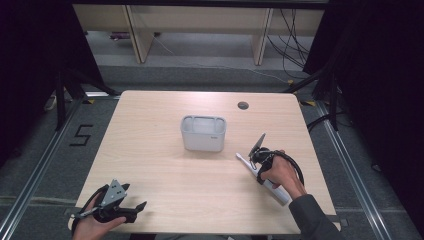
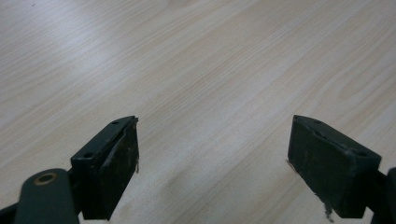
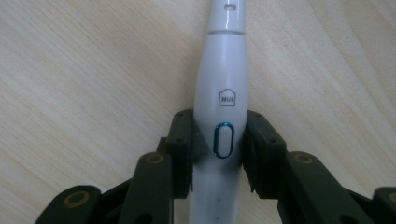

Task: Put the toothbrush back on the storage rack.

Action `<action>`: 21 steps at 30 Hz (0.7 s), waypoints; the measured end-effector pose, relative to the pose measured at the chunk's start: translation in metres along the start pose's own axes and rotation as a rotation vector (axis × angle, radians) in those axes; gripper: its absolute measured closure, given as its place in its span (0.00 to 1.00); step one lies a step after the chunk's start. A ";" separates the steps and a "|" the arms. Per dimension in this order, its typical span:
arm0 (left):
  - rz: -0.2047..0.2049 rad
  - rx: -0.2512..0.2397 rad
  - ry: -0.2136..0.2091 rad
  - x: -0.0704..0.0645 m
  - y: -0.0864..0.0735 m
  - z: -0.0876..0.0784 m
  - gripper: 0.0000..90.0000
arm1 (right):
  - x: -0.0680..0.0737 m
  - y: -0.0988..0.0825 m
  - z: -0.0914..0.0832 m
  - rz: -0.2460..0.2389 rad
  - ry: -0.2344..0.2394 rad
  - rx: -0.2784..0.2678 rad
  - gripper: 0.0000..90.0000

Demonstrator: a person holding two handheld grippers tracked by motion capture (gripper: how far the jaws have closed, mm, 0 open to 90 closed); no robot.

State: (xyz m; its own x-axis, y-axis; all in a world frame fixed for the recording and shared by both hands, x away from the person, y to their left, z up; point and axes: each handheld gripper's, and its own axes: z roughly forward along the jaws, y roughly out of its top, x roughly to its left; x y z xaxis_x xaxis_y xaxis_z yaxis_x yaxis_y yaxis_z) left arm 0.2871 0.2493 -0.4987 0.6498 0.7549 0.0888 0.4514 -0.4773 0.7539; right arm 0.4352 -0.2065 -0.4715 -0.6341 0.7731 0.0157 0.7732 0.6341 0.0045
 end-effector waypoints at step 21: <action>0.006 0.009 0.000 0.001 0.000 -0.001 0.18 | -0.006 -0.007 -0.003 -0.025 0.015 -0.072 0.74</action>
State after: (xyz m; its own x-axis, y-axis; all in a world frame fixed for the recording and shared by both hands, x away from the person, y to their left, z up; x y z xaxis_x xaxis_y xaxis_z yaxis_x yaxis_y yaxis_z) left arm 0.2875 0.2506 -0.4979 0.6526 0.7518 0.0937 0.4530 -0.4863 0.7472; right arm 0.4335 -0.2157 -0.4686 -0.6535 0.7564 0.0294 0.7559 0.6501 0.0766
